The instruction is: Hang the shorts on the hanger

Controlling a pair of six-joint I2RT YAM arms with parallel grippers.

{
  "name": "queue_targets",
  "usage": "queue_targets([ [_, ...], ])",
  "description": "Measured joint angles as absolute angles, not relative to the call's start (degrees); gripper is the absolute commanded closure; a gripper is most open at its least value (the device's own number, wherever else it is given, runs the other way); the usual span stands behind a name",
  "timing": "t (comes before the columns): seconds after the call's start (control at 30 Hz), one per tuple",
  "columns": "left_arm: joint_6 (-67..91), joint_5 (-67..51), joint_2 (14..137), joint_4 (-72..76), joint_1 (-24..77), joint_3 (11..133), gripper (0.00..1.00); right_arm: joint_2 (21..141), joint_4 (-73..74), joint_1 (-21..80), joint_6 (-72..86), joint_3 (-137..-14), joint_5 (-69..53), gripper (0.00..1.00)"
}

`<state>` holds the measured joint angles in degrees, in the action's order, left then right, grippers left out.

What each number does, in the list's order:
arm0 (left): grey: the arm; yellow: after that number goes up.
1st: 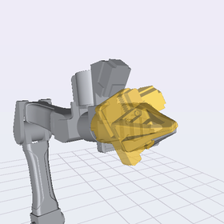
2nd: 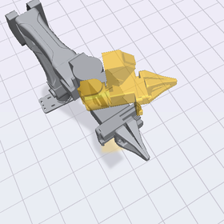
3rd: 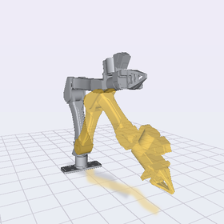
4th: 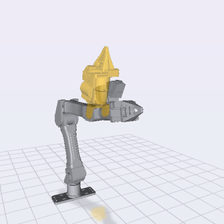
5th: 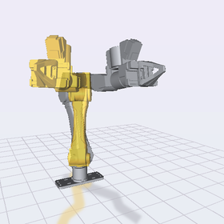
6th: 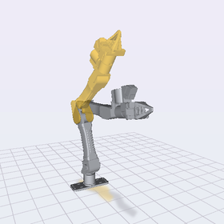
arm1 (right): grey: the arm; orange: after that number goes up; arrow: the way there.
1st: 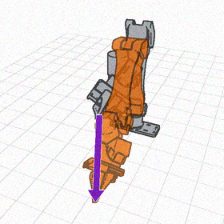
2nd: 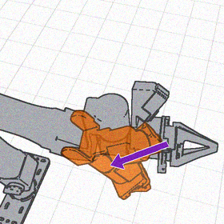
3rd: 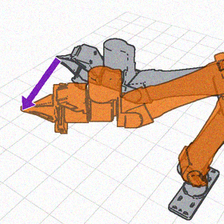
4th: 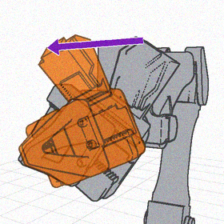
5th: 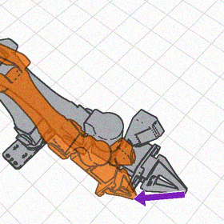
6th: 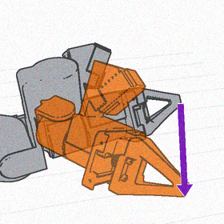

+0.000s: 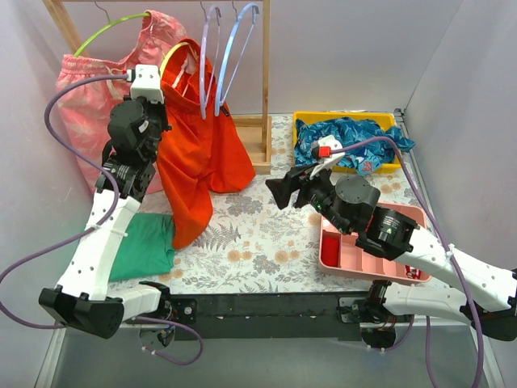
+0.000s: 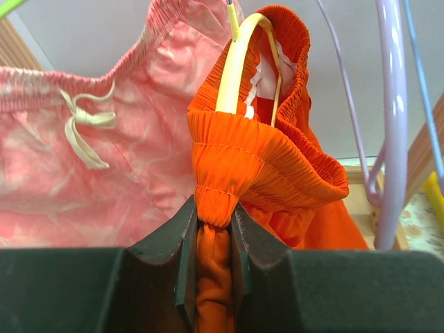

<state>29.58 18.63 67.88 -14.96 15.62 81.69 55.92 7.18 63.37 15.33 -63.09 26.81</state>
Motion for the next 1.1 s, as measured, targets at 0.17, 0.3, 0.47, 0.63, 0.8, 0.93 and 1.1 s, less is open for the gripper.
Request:
queue_targets([
  [0.17, 25.61, 18.63, 70.94, -12.82, 14.96, 83.44, 1.00, 55.99, 7.38, 63.40, 15.33, -63.09, 26.37, 0.20],
  [0.3, 23.31, 18.31, 71.83, -11.00, 14.50, 83.44, 1.00, 56.82, 7.68, 63.40, 15.33, -63.40, 25.78, 0.20],
  [0.47, 21.41, 17.50, 72.29, -8.10, 13.45, 83.57, 1.00, 58.63, 8.36, 63.40, 15.31, -63.99, 25.26, 0.20],
  [0.63, 20.73, 15.44, 72.86, -5.48, 11.68, 84.18, 1.00, 58.76, 9.04, 63.40, 15.33, -63.99, 25.23, 0.20],
  [0.8, 20.49, 13.78, 73.82, -4.49, 10.04, 86.19, 1.00, 59.05, 9.02, 63.40, 15.33, -63.99, 25.19, 0.20],
  [0.93, 20.34, 12.14, 75.96, -3.77, 8.75, 89.38, 1.00, 59.42, 9.02, 63.40, 15.31, -63.99, 25.10, 0.20],
  [1.1, 20.29, 9.80, 79.81, -3.07, 7.38, 93.58, 1.00, 59.90, 8.95, 63.40, 15.27, -63.99, 25.06, 0.20],
])
